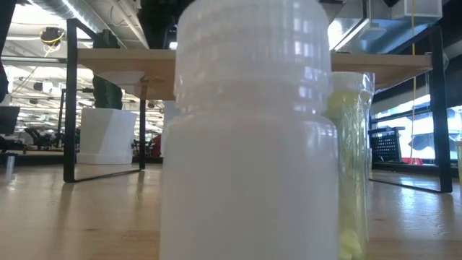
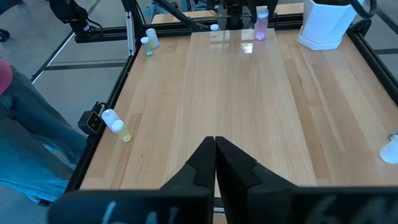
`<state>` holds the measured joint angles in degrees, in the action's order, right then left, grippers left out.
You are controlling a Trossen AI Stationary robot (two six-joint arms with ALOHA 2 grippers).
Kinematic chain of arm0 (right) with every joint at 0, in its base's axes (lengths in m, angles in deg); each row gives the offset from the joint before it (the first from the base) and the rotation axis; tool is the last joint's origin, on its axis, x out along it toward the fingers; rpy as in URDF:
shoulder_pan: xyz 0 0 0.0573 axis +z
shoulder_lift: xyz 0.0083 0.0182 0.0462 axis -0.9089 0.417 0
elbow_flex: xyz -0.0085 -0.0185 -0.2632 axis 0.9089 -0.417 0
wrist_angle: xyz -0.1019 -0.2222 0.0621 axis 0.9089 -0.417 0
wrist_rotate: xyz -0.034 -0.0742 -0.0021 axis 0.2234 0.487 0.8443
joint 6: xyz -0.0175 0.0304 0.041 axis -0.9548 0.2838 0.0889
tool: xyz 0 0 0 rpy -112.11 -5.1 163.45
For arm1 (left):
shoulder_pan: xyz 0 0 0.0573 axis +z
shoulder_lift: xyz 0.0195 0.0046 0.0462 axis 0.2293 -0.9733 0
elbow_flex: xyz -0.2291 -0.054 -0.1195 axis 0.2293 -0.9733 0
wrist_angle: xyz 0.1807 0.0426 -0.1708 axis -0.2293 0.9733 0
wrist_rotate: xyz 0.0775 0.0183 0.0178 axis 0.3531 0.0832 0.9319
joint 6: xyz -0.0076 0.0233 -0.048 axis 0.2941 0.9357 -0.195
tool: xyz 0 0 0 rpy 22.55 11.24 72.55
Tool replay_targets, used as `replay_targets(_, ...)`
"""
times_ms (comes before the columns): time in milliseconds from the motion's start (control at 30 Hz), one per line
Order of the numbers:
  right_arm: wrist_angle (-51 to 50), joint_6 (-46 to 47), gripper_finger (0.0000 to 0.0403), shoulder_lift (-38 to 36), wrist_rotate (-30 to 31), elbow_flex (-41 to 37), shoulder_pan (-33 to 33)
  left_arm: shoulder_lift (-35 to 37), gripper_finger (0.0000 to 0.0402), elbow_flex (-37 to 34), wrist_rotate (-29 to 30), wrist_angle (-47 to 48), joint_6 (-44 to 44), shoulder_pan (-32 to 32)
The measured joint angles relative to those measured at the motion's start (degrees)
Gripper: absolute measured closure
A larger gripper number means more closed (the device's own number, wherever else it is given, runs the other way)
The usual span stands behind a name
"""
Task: Pick and place medicine bottles onto shelf by color
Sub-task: Put the left pink pill bottle on the shelf, then put the top white pill bottle on the shelf
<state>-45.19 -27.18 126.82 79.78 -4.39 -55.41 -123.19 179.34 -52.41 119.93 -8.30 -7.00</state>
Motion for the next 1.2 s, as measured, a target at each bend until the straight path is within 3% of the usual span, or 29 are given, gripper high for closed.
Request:
replay_targets(367, 0.0, 0.1, 0.0389, 0.0, 0.0, 0.0, 0.0, -0.3, 0.0256, -0.2, -0.1, -0.6, -0.3, 0.0)
replay_targets(767, 0.0, 0.0, 0.0389, 0.0, 0.0, 0.0, 0.0, -0.3, 0.0183, -0.2, 0.0, -0.5, -0.6, 0.0)
replay_targets(1200, 0.0, 0.0, 0.0389, 0.0, 0.0, 0.0, 0.0, 0.3, 0.0179, 0.3, 0.4, 1.0, -0.4, 0.0)
